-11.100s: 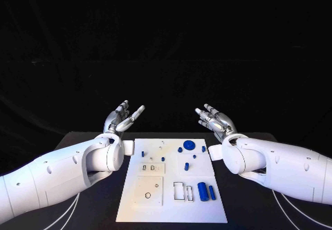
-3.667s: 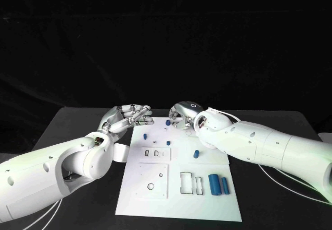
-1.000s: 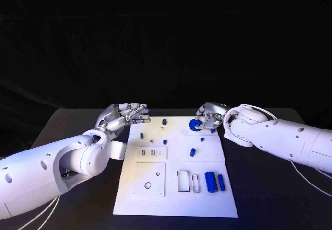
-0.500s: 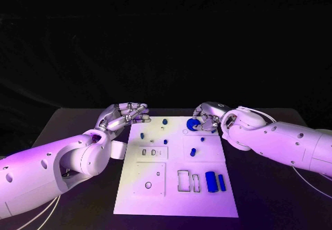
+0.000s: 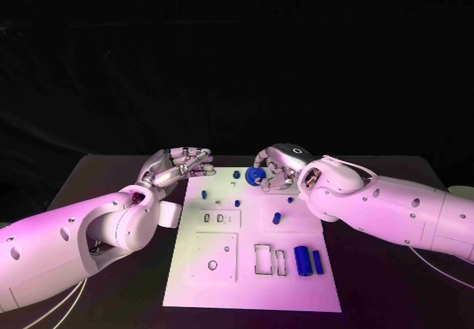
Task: Assemble the parts on the task board
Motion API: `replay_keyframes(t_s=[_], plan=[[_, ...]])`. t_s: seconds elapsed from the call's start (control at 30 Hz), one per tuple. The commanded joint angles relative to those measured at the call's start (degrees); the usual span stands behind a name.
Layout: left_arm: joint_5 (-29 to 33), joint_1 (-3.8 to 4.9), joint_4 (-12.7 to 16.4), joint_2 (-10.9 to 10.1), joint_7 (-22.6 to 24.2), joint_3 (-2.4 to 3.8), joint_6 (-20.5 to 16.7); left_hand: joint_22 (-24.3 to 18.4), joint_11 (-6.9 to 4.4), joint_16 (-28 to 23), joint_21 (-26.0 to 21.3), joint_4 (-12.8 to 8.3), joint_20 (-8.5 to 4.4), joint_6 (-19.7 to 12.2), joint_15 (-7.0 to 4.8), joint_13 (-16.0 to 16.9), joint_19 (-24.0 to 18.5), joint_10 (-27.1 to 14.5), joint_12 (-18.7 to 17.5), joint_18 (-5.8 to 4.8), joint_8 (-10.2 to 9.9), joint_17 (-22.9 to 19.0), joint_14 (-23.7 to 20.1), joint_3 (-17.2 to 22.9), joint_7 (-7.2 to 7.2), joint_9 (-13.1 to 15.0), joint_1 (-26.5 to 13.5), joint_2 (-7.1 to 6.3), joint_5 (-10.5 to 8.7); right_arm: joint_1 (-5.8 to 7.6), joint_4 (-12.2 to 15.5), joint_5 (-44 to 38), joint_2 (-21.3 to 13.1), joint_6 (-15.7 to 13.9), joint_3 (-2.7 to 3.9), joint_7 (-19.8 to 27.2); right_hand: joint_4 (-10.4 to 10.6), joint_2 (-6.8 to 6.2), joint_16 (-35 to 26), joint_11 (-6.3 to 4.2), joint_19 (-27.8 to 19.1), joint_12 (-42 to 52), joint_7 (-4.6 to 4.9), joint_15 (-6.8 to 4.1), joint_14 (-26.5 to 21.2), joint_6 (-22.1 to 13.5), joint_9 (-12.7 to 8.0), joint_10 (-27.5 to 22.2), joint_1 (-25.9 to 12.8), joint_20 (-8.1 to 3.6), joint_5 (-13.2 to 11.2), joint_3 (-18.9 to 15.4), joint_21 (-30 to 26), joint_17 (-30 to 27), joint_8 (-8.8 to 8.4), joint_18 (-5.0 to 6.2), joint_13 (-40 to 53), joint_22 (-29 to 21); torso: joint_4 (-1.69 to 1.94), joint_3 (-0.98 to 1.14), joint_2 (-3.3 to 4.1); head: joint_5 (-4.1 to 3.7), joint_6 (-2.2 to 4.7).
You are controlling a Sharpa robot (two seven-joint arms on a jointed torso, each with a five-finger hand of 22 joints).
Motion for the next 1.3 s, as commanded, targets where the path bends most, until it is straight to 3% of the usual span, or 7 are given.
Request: replay_keyframes(t_s=[0.03,0.23,0.63,1.3], plan=[[0.13,0.06,0.05,0.18,0.50,0.05,1.21,-0.08,0.26,-0.25,-0.19,0.05,0.13,-0.06,0.24,0.00,0.39,0.12,-0.16,0.79,-0.36,0.10,0.04,0.40,0.20,-0.08,-0.30,0.12,-0.24,-0.03,-0.69,-2.12,1.34,-1.41,0.01,-0.45,-0.01,0.12,0.25,-0.07,0.34,0.24,0.00,-0.23,4.65,0.25,0.09,0.40,-0.41,0.13,0.37,0.36,0.34,8.92,0.03,-0.63,0.05,6.62,0.07,-0.07,0.05,0.04,0.00],[0.13,0.06,0.06,0.32,0.52,0.05,1.24,-0.10,0.25,-0.30,-0.21,-0.03,0.12,-0.04,0.24,0.00,0.41,0.14,-0.19,0.79,-0.37,0.15,0.04,0.52,0.18,-0.08,-0.27,0.16,-0.24,-0.46,-3.07,-2.05,4.96,-1.23,-0.07,-0.23,0.03,0.15,0.26,-0.06,0.30,0.19,0.01,-0.24,4.66,0.18,0.05,0.37,-0.44,0.12,0.55,0.50,0.29,8.94,-0.05,-0.61,0.01,6.56,0.02,-0.04,0.11,0.23,-0.05],[0.13,0.06,0.17,0.48,0.46,0.05,1.28,-0.10,0.25,-0.30,-0.21,-0.03,0.12,-0.04,0.24,0.00,0.41,0.14,-0.19,0.79,-0.37,0.15,0.04,0.52,0.18,-0.08,-0.27,0.16,-0.24,-2.08,-6.73,-1.96,8.96,-0.61,-0.20,-0.04,0.04,0.15,0.28,-0.05,0.29,0.13,0.04,-0.24,4.67,0.05,0.00,0.31,-0.46,0.11,0.65,0.62,0.27,8.99,-0.15,-0.61,-0.05,6.55,-0.04,0.04,0.07,0.30,-0.22],[0.13,0.06,-0.22,0.85,0.33,0.05,1.46,-0.10,0.25,-0.30,-0.21,-0.03,0.12,-0.04,0.24,0.00,0.41,0.14,-0.19,0.79,-0.37,0.15,0.04,0.52,0.18,-0.08,-0.27,0.16,-0.24,-3.08,-10.35,-3.36,11.14,-1.49,-0.24,-0.81,0.21,-0.44,0.18,0.21,-0.10,-0.33,0.35,-0.07,4.60,-0.71,-0.31,-0.19,-0.97,0.18,0.21,0.88,-0.17,8.72,-0.79,-0.48,-0.51,6.08,-0.15,0.07,0.07,0.43,-0.47]])
